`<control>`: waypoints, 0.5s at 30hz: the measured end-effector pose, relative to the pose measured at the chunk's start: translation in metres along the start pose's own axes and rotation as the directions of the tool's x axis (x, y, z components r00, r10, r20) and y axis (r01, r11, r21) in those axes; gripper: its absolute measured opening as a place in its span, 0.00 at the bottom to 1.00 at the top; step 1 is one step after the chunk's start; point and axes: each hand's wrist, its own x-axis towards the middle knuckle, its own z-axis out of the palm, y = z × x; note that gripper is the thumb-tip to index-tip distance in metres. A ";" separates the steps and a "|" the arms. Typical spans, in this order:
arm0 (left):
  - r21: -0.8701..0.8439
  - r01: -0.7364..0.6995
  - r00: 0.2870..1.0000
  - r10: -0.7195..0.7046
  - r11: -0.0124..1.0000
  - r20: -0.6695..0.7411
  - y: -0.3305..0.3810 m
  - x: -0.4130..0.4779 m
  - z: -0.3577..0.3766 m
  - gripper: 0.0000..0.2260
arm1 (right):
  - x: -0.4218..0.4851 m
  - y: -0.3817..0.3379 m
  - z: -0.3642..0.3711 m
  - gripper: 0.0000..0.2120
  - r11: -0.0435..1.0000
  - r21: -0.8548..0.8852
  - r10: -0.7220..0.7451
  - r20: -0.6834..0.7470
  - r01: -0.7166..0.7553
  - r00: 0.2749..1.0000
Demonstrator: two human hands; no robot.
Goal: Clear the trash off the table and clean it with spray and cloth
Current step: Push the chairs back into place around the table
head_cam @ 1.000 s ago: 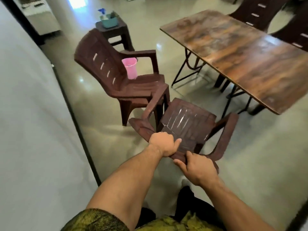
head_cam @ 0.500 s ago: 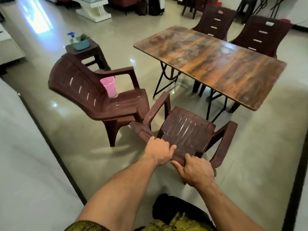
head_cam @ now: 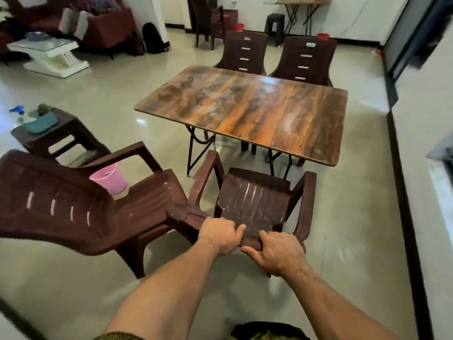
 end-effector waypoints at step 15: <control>-0.042 -0.172 0.983 0.169 0.984 -0.067 -0.035 0.019 -0.001 0.28 | 0.014 -0.025 -0.011 0.35 0.991 0.032 0.126 0.017 -0.127 0.992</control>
